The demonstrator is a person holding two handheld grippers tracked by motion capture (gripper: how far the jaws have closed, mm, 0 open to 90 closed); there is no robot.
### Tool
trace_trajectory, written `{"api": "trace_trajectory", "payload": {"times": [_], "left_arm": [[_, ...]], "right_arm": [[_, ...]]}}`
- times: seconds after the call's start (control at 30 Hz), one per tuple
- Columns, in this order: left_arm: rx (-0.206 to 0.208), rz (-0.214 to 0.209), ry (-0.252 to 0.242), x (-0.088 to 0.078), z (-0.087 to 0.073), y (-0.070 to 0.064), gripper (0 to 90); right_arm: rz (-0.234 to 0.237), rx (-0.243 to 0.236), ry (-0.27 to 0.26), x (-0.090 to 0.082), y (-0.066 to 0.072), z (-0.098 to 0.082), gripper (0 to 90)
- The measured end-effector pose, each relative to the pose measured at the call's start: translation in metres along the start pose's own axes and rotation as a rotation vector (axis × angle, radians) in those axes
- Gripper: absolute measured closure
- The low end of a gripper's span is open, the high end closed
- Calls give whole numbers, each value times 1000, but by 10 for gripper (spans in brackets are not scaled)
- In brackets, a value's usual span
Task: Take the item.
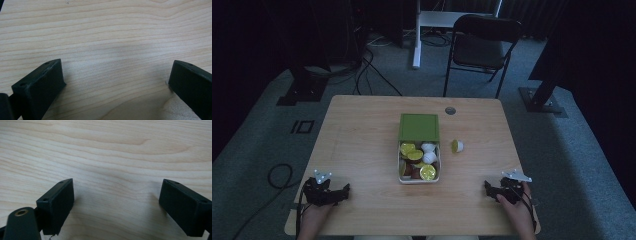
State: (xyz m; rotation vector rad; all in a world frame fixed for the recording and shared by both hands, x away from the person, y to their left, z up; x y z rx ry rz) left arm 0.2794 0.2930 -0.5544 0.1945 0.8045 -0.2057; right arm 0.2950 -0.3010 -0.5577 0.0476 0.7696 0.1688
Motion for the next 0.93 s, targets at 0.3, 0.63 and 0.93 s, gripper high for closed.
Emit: {"api": "trace_trajectory", "payload": {"times": [0.3, 0.63, 0.93], "left_arm": [[0, 0, 0, 0, 0, 0, 1], [0, 0, 0, 0, 0, 0, 1], [0, 0, 0, 0, 0, 0, 1]], "right_arm": [[-16, 13, 0, -4, -3, -4, 125], [-14, 14, 1, -6, -1, -6, 126], [-13, 14, 1, -6, -1, -6, 125]]}}
Point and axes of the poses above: each handheld gripper's, and its own axes: x roughly forward along the jaws, z roughly out of its top, y roughly to its left, the point moved 1 cm from there along x, roughly forward along the jaws, and after that the axes turned 7 degrees about x, right-handed, at the moved point
